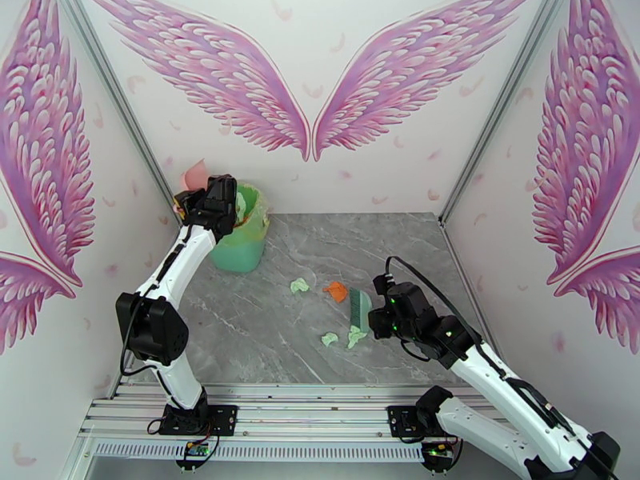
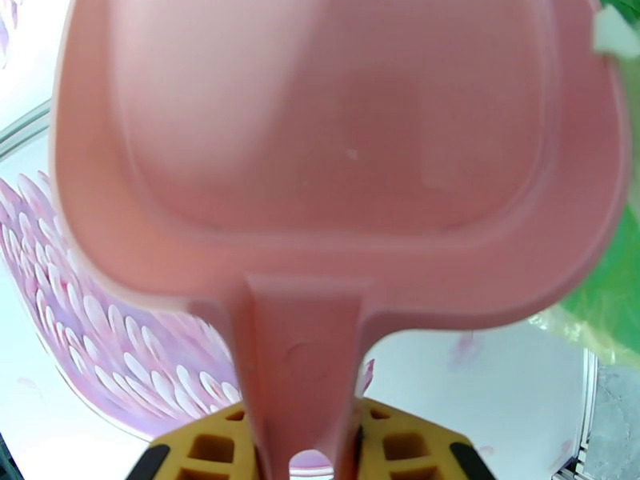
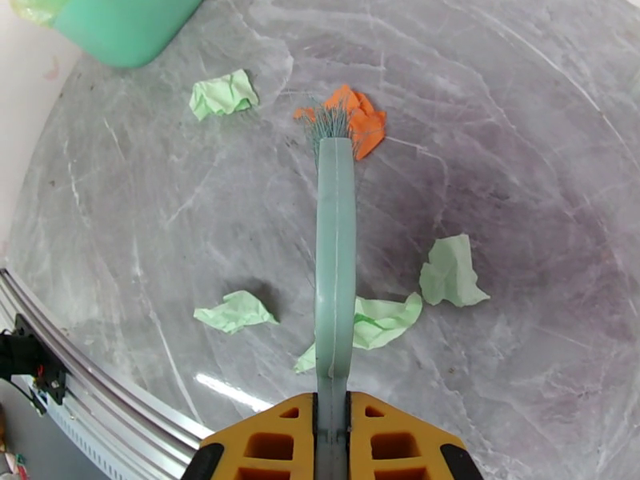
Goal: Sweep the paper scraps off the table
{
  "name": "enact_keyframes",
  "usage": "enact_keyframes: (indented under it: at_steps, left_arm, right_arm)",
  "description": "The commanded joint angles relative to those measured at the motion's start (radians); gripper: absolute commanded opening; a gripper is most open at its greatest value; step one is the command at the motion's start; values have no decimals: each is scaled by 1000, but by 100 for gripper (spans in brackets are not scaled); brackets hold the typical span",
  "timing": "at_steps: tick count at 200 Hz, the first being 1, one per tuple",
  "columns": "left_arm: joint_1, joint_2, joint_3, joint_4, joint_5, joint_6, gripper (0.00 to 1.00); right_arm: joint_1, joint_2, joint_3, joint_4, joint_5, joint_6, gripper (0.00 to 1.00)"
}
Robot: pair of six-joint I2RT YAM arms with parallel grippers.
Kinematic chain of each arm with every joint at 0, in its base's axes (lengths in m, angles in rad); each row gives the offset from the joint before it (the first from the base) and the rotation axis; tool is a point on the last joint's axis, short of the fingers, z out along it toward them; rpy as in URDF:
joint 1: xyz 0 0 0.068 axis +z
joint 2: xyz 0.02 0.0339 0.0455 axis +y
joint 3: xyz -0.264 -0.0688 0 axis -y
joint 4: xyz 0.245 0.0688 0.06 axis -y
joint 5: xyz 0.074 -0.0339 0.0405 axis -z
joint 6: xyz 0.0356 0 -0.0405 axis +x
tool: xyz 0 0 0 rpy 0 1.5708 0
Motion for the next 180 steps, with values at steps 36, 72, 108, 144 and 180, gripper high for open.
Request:
enact_keyframes:
  at_steps: [36, 72, 108, 144, 180]
  left_arm:
    - [19, -79, 13, -10, -5, -24, 0]
    - [-77, -154, 165, -310, 147, -300, 0]
    - [-261, -227, 279, -760, 427, -612, 0]
    - [-326, -317, 148, -1000, 732, -907, 0]
    - [-403, -443, -210, -878, 907, -993, 0]
  right_arm:
    - [-8, -16, -14, 34, -17, -13, 0]
    - [-8, -12, -10, 23, -3, -8, 0]
    - [-8, 2, -3, 9, 14, -1, 0]
    - [-12, 8, 18, -14, 23, 14, 0]
    - [-12, 24, 56, -33, 24, 24, 0]
